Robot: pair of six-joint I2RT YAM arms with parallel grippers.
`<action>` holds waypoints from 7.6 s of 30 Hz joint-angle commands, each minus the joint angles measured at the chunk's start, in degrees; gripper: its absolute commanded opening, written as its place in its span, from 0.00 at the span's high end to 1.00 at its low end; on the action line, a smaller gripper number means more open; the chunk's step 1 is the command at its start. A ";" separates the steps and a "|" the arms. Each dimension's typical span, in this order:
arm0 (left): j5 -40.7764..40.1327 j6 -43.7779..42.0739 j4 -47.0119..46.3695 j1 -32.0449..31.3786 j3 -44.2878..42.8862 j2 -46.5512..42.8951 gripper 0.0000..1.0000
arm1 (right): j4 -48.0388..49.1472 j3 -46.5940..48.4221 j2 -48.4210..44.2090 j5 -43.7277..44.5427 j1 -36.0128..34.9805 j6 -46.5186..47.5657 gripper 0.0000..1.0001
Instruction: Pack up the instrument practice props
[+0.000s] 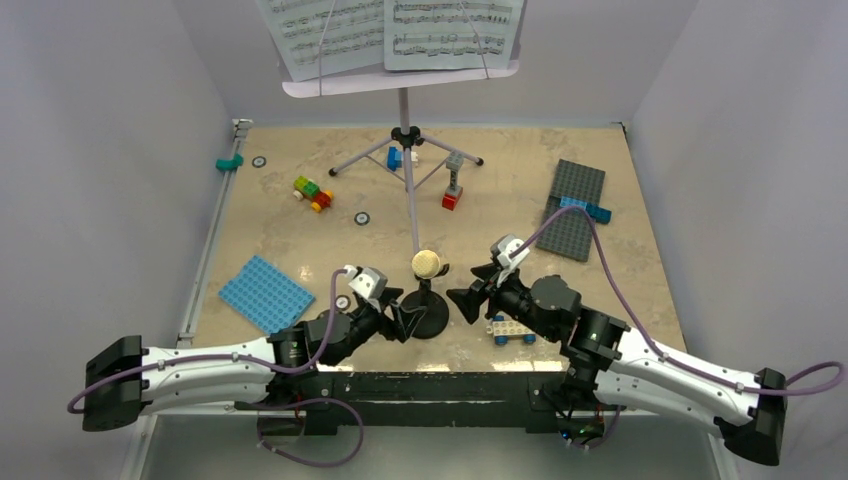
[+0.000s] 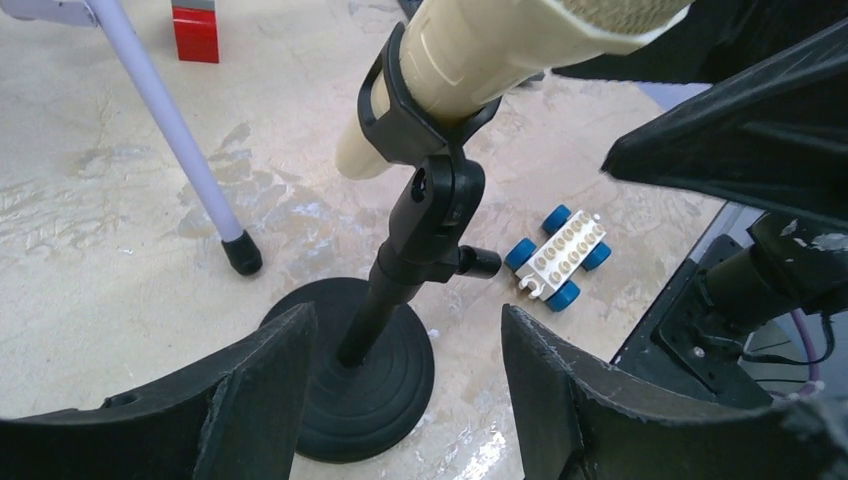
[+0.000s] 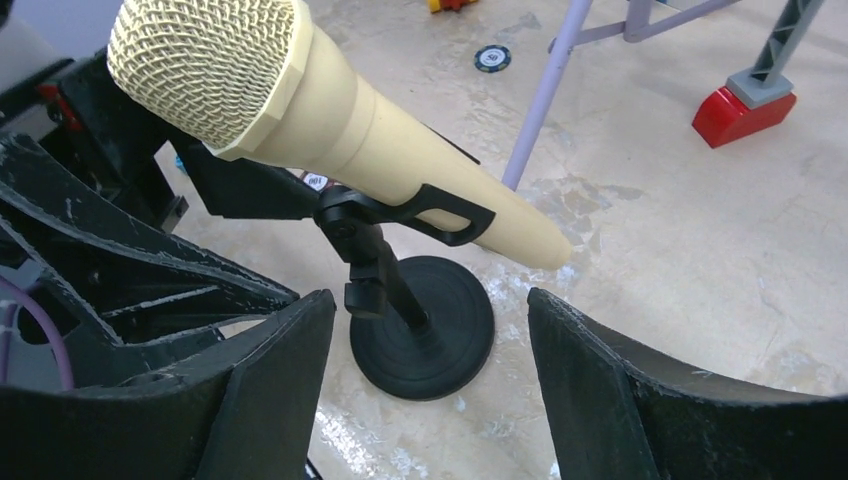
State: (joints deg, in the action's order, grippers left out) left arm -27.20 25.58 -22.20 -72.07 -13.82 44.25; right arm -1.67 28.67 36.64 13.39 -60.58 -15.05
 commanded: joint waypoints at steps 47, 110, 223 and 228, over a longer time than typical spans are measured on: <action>8.69 -6.43 -11.06 5.39 -7.14 10.78 0.32 | 19.79 -4.34 4.27 2.74 0.07 13.11 0.22; 10.60 -17.11 -6.54 -1.32 -8.47 13.89 1.00 | 41.85 -7.49 9.78 -0.69 -3.96 26.37 0.31; 4.27 -17.72 -33.00 -0.96 -7.23 36.08 0.72 | -21.75 7.71 -13.90 10.96 -5.88 -3.13 1.00; 2.12 -17.98 -31.80 -0.96 -6.79 35.09 0.98 | -21.62 7.29 -14.17 11.09 -5.87 -3.49 1.00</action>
State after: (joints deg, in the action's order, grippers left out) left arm -22.55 7.88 -50.06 -73.10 -19.00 80.38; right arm -24.47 34.20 23.35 24.47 -66.35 -17.21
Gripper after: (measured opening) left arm 0.240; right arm 0.408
